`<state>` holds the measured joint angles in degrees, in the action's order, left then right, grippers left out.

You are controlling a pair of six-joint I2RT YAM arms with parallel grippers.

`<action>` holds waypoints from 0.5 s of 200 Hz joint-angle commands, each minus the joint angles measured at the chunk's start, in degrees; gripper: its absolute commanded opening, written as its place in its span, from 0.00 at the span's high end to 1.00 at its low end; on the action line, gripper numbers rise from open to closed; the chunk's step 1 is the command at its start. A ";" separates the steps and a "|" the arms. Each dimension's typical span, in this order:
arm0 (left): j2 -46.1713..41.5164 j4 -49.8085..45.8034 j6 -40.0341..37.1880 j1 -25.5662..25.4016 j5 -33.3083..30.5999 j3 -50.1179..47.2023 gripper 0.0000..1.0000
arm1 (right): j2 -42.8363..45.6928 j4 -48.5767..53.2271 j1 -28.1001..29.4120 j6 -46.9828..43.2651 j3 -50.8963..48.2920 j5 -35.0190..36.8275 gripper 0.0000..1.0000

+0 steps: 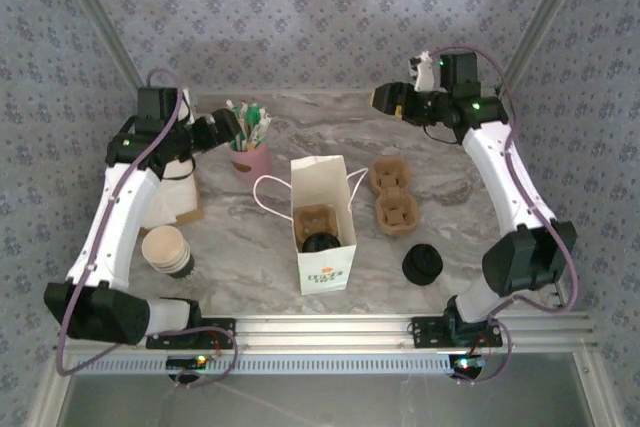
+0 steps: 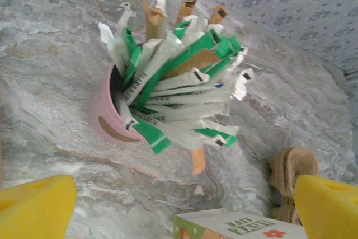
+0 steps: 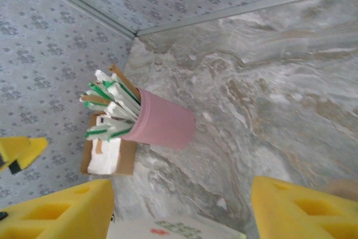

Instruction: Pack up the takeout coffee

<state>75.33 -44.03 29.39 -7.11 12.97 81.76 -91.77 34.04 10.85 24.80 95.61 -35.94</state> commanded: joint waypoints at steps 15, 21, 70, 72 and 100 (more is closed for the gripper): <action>4.93 -3.53 -3.94 1.82 1.36 4.98 0.09 | -7.75 0.14 3.44 0.60 9.10 -4.25 0.39; 5.78 -3.43 -3.99 2.10 1.35 5.45 0.12 | -8.85 0.14 3.97 0.53 10.39 -4.42 0.41; 11.46 -2.29 -3.81 4.00 0.72 8.53 0.46 | -15.04 4.28 6.81 -1.10 16.87 -5.18 0.53; 11.56 -2.29 -3.75 4.01 0.78 8.62 0.47 | -15.09 4.34 6.88 -1.14 16.95 -5.12 0.54; 13.95 -1.67 -3.28 4.03 2.24 9.87 0.64 | -15.63 4.67 7.08 -1.68 16.64 -4.93 0.54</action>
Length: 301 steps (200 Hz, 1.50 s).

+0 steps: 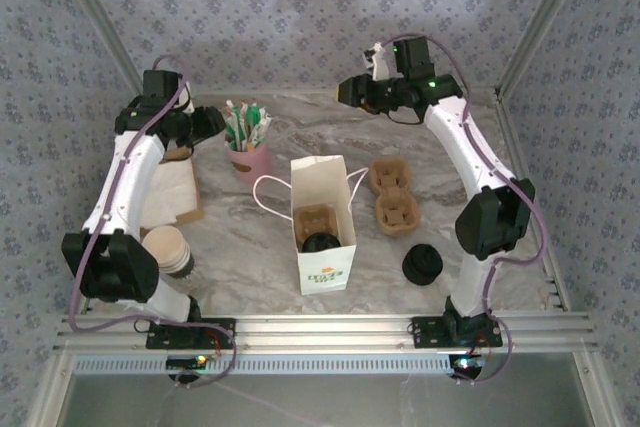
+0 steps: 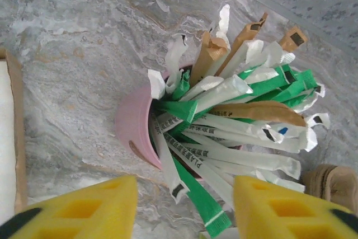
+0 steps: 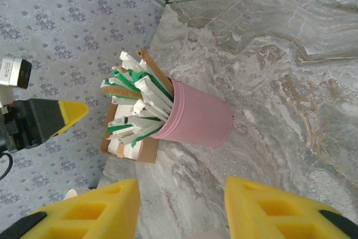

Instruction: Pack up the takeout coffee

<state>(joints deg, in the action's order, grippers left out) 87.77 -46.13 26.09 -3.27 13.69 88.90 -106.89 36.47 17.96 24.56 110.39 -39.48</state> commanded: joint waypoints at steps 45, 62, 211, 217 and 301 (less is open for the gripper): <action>6.47 -3.92 -2.55 -2.12 -0.78 8.74 0.79 | 0.09 2.18 -0.29 -2.03 0.32 -1.27 0.55; 8.19 -4.82 -2.86 -2.52 -1.47 10.35 0.79 | 0.35 2.24 -0.50 -2.14 -0.12 -1.30 0.55; 13.18 -9.18 -3.56 -3.09 -3.42 16.82 0.57 | 1.55 2.99 -1.58 -3.53 -2.55 -1.76 0.55; 12.99 -9.29 -3.65 -3.06 -3.58 16.83 0.55 | 1.58 2.91 -1.60 -3.46 -2.63 -1.81 0.55; 13.01 -8.29 -3.50 -3.06 -2.56 15.31 0.58 | 1.49 2.53 -1.42 -3.46 -3.16 -2.02 0.57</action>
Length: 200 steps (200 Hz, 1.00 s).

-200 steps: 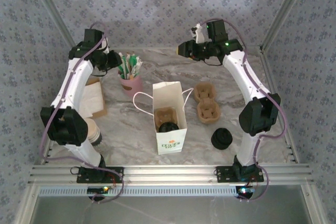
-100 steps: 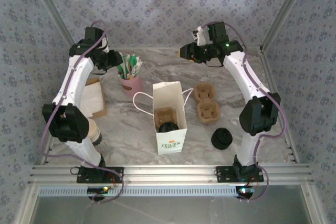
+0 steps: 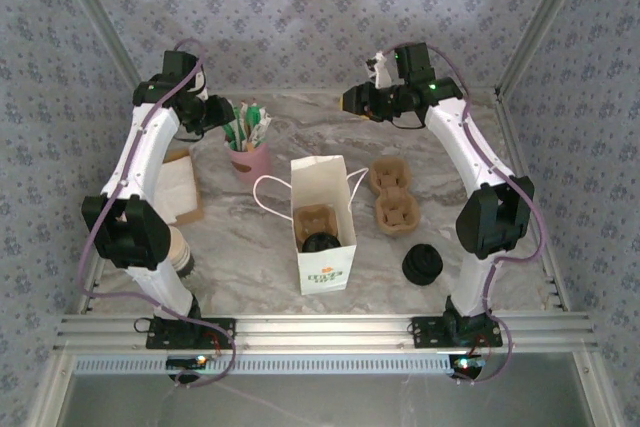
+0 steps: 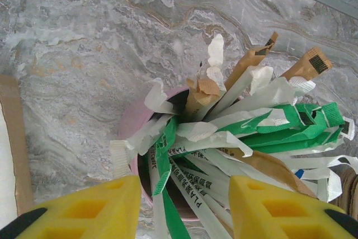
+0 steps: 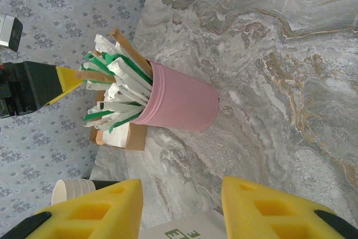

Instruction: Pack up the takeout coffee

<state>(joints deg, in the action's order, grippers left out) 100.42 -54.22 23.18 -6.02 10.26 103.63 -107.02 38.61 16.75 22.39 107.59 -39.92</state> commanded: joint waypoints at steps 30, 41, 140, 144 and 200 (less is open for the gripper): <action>1.78 -0.18 -0.50 -0.58 1.36 1.78 0.66 | 1.82 0.64 -0.32 -1.48 -0.62 -1.32 0.57; 2.10 -0.28 -0.59 -0.72 1.45 2.09 0.69 | 1.93 0.79 -0.40 -1.56 -0.72 -1.39 0.58; 2.41 -1.02 -0.77 -0.83 0.72 3.63 0.86 | 2.52 0.39 -0.71 -1.74 -2.11 -1.56 0.59; 2.48 -1.10 -0.77 -0.83 0.62 3.80 0.87 | 2.52 0.41 -0.71 -1.69 -2.12 -1.56 0.59; 2.02 -2.68 -1.31 -1.10 0.32 5.25 1.00 | 3.02 -0.13 -0.37 -1.26 -2.37 -1.82 0.59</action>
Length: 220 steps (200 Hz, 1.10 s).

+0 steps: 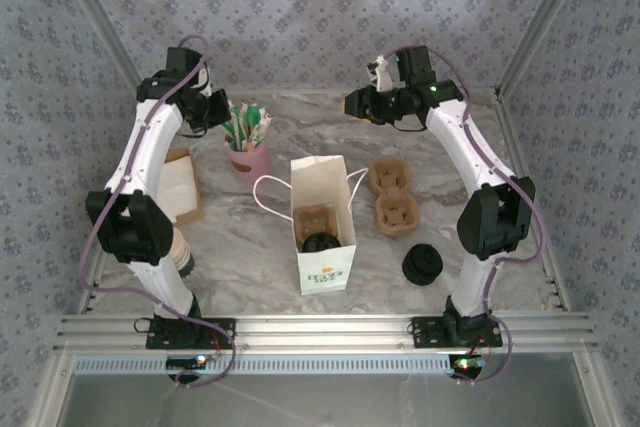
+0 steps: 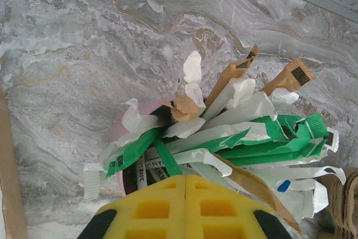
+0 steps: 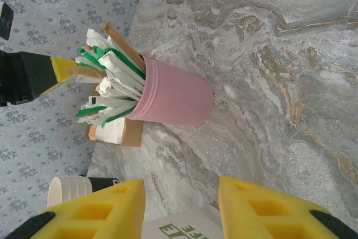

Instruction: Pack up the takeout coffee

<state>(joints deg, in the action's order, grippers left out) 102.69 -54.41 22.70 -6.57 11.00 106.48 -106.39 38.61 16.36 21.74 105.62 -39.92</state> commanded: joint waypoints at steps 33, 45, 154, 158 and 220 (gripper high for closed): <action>-1.65 -3.50 -1.41 -0.73 -0.96 2.50 1.00 | 3.22 0.07 0.50 -0.54 -0.70 -1.48 0.59; -2.13 -3.80 -1.60 -0.74 -1.19 2.30 1.00 | 3.55 0.21 0.55 -0.56 -0.86 -1.39 0.59; -8.29 -6.72 -1.78 -0.73 -1.54 3.45 1.00 | 4.75 1.26 2.09 0.06 0.28 -0.52 0.59; -8.61 -6.84 -1.70 -0.73 -1.42 3.48 1.00 | 4.93 1.25 2.14 0.06 0.28 -0.37 0.59; -14.80 -9.72 -0.68 -0.73 -0.54 7.76 1.00 | 10.17 2.64 3.10 0.93 -1.17 1.74 0.58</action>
<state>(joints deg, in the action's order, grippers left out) 91.61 -61.56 21.93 -7.16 9.67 109.69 -100.60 39.51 19.07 21.82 105.14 -39.44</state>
